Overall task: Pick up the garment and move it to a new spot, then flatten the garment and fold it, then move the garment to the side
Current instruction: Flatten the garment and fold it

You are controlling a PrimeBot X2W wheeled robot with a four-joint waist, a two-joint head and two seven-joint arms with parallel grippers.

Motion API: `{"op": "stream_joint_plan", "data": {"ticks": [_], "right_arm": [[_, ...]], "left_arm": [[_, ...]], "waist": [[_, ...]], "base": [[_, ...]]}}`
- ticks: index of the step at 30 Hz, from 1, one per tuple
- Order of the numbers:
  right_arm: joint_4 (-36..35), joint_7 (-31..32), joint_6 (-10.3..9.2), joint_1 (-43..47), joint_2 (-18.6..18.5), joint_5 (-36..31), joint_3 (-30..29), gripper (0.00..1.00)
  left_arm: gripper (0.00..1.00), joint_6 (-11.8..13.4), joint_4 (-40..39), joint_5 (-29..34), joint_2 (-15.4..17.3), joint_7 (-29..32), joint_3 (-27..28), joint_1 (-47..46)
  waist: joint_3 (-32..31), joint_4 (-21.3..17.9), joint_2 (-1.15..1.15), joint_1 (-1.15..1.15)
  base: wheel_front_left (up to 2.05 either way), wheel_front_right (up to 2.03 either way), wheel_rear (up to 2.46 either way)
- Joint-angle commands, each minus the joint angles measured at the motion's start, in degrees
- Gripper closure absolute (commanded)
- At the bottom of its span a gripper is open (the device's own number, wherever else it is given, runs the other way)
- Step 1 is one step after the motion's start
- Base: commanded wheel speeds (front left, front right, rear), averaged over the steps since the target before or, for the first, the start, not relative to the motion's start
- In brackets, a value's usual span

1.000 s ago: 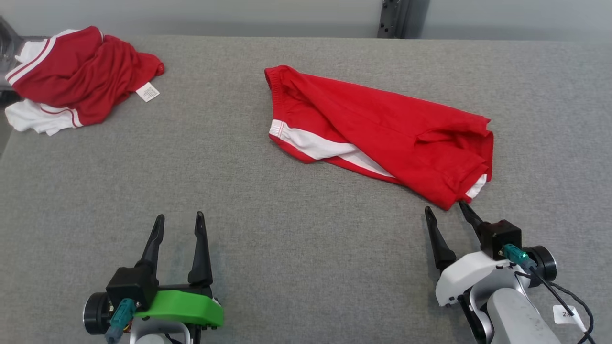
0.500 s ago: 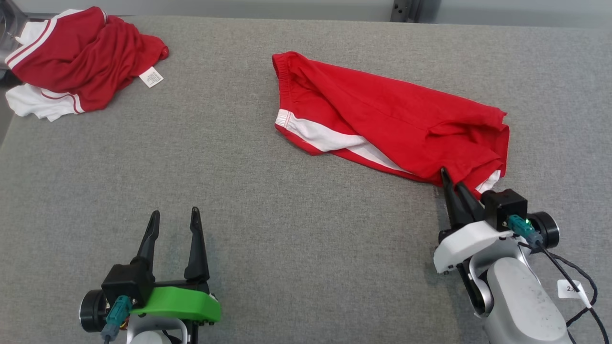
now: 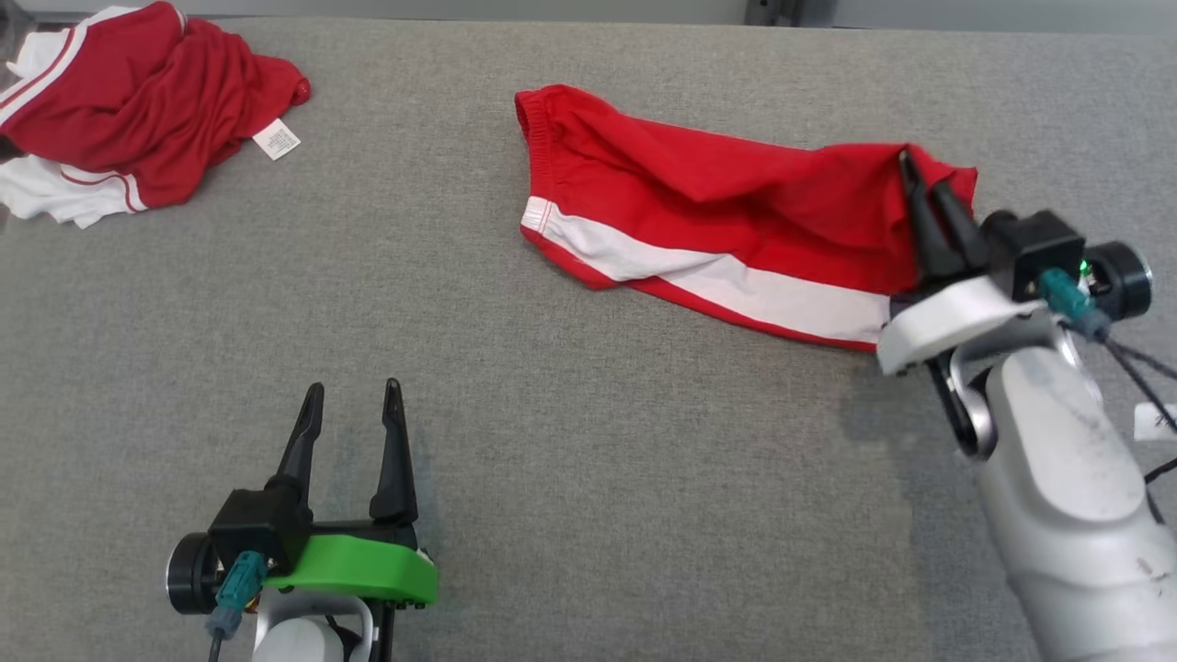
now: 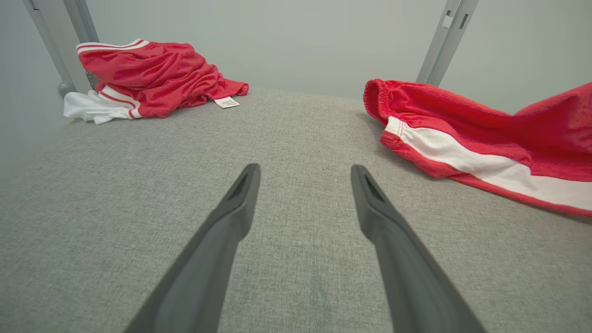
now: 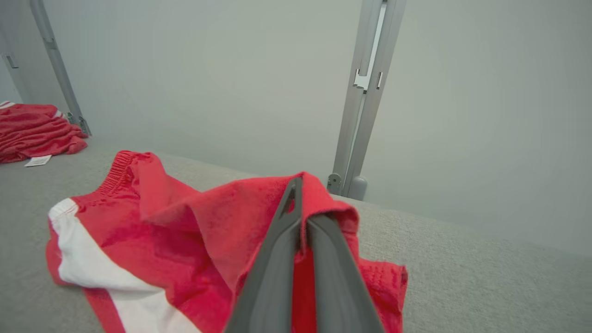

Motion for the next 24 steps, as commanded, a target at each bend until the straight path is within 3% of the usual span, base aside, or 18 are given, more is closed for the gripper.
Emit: {"op": "stream_joint_plan", "data": {"ticks": [1,7,13,14,15,16,24], "right_arm": [[2.55,-0.18,0.00,-2.58,-0.97,0.15,-0.92,1.00],[15.79,-0.18,0.00,-11.68,-6.18,-1.13,-5.09,1.00],[23.48,-0.18,-0.01,-15.80,-9.42,-2.78,-7.43,1.00],[24.26,-0.18,-0.01,-16.13,-9.64,-2.95,-7.94,0.75],[24.66,-0.18,-0.01,-16.31,-9.45,-3.05,-8.41,0.32],[24.74,-0.18,-0.01,-16.43,-9.30,-3.06,-8.98,0.00],[20.36,-0.18,0.00,-12.06,-7.56,-2.04,-9.52,0.00]], "left_arm": [[0.00,0.10,-0.15,-0.61,0.09,-0.05,-0.26,-0.88],[0.00,0.64,-0.36,-1.48,0.09,-0.05,-1.81,-1.75],[0.00,0.95,-0.43,-1.83,0.09,-0.05,-2.38,-2.06],[0.00,0.97,-0.36,-1.76,0.09,-0.05,-2.54,-2.07],[0.00,1.00,-0.33,-1.78,0.08,-0.05,-2.66,-2.12],[0.00,0.99,-0.37,-1.75,0.09,-0.05,-2.73,-2.17],[0.00,0.17,-0.18,-0.39,0.09,-0.05,-2.76,-1.98]], "waist": [[1.22,1.46,0.00,0.00],[3.60,4.75,0.00,0.00],[4.73,5.58,0.00,0.00],[4.72,5.47,0.00,0.00],[4.62,5.20,0.00,0.00],[4.47,4.90,0.00,0.00],[1.42,1.01,0.00,0.00]], "base": [[0.00,0.00,0.00],[0.00,0.00,0.00],[0.00,0.00,0.00],[0.00,0.00,0.00],[0.00,0.00,0.00],[0.00,0.00,0.00],[0.00,0.00,0.00]]}}
